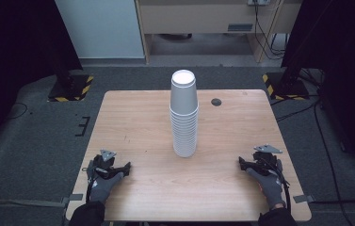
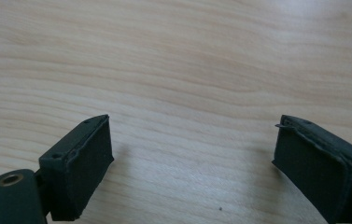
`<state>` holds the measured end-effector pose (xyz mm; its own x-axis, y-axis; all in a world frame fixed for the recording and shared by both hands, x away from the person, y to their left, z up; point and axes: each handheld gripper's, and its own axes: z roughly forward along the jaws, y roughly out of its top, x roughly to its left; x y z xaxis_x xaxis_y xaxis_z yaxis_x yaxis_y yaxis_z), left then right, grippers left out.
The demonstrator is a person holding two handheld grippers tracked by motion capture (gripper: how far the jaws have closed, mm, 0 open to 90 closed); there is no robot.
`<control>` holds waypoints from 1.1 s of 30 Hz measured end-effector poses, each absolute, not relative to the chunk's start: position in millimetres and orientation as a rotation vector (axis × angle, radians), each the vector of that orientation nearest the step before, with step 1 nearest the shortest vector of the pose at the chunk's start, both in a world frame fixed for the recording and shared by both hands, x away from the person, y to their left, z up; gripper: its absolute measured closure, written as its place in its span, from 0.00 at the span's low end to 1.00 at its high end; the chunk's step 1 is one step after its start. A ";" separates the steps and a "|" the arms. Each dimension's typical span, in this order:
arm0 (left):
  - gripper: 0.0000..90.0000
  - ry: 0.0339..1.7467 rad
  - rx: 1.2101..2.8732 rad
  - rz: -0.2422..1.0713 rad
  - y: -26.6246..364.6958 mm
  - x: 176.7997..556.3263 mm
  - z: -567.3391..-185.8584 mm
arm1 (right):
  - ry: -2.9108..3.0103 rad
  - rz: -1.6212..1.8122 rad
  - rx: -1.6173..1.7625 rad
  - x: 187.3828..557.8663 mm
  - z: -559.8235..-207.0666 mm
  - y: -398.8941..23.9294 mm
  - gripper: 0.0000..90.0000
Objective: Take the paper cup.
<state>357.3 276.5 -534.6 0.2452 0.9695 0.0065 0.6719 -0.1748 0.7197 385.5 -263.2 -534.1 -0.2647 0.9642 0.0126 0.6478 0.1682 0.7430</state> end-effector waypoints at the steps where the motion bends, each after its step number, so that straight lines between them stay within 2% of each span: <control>1: 0.14 1.487 1.921 0.649 276.2 356.8 -533.6 | 1.978 0.920 1.508 384.9 -532.3 -262.5 0.13; 13: 0.14 1.470 1.948 0.619 271.8 354.9 -533.7 | 1.937 1.137 1.418 375.7 -504.9 -252.7 0.15; 33: 0.10 1.465 1.944 0.622 272.3 356.1 -536.1 | 1.874 1.363 1.286 362.7 -435.5 -229.6 0.13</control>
<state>356.1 272.3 -536.1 0.2744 0.9616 0.0033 0.6706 -0.1938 0.7161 362.7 -229.6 -435.5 -0.4384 0.8884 0.1363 0.4031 0.0587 0.9133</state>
